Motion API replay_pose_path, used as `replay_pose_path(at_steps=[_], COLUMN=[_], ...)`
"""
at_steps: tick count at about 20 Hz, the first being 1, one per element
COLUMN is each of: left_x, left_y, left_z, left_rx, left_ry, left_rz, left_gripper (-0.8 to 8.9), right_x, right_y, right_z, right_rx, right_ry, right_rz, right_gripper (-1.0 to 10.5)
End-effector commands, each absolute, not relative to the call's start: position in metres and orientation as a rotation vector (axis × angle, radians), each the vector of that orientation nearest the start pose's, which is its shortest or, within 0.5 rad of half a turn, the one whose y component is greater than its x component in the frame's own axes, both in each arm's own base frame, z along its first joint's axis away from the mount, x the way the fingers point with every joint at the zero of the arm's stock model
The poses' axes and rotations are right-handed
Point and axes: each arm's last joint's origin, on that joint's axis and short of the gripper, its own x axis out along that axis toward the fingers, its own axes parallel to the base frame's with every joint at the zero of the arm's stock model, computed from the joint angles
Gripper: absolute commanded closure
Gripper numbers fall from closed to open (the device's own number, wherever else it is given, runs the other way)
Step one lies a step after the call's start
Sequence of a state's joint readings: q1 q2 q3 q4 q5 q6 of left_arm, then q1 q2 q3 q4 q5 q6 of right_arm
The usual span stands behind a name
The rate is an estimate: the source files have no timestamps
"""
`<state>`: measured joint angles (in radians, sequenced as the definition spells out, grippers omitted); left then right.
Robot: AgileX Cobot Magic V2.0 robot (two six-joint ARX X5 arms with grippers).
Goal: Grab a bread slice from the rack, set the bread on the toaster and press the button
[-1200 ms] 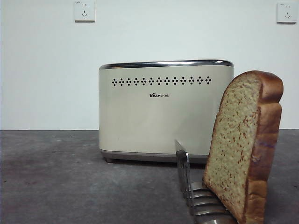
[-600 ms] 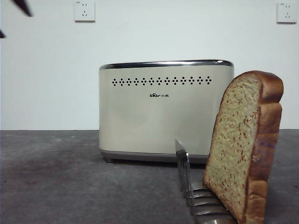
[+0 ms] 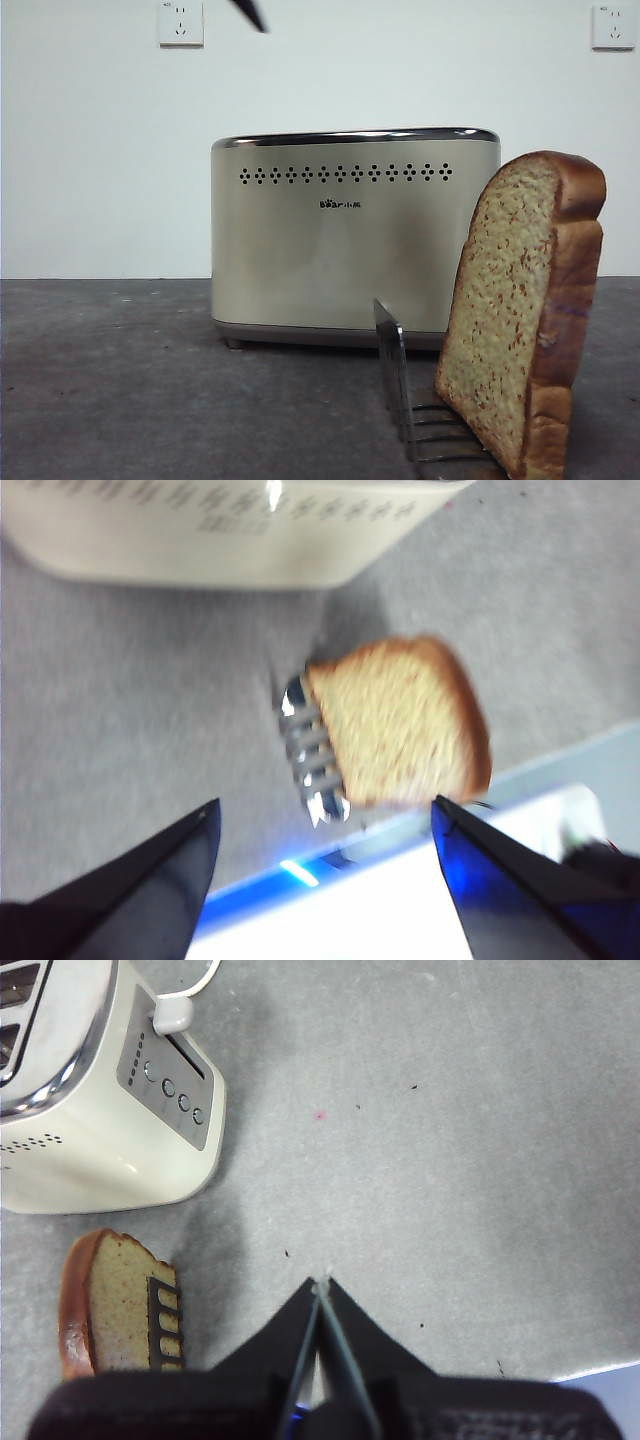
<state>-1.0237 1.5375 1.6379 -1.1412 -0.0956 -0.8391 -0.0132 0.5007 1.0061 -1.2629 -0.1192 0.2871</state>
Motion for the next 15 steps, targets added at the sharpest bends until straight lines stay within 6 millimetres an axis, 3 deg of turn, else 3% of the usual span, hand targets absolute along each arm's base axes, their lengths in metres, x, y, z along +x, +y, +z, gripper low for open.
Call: replay_pose_path(at_steps=[1,4,7,15], left_x=[0.167,0.174,0.179,0.188], left_y=[-0.285,-0.321,-0.341,-0.36], left_z=[0.36,0.348,0.33,0.296], left_rx=[-0.133,-0.088,-0.033,0.001], left_ry=[1.18,1.229,1.279,1.329], left_rz=[-0.393,-0.409,-0.381,-0.33], left_gripper=[4.53,3.06,3.06,3.06], right_x=[0.043,0.043,0.043,0.044], right_y=[0.003,0.003,0.003,0.003], right_z=[0.337,0.337,0.337,0.337], right_rx=[0.31,0.31,0.31,0.308], right_ry=[0.756,0.756,0.757,0.753], right_rz=[-0.005,-0.005,-0.006,-0.013], right_gripper=[9.5,9.5,9.5,9.5])
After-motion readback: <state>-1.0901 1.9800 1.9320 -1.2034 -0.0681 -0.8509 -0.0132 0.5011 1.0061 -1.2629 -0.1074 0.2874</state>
